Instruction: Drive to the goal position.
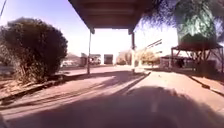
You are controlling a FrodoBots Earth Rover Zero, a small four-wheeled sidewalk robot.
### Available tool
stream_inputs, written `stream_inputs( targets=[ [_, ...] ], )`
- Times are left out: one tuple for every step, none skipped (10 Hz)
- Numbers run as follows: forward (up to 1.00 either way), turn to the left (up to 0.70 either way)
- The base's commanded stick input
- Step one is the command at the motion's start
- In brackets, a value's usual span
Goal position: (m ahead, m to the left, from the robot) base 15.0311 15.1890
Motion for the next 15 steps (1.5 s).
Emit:
stream_inputs(
  targets=[
    [0.85, 0.0],
    [0.85, 0.0],
    [0.85, 0.0],
    [0.85, 0.0],
    [0.85, 0.0],
    [0.85, 0.0],
    [0.85, 0.0],
    [0.85, 0.0],
    [0.85, 0.0],
    [0.85, 0.16],
    [0.85, 0.34],
    [0.85, 0.13],
    [0.85, 0.0],
    [0.85, 0.0],
    [0.85, 0.0]
  ],
)
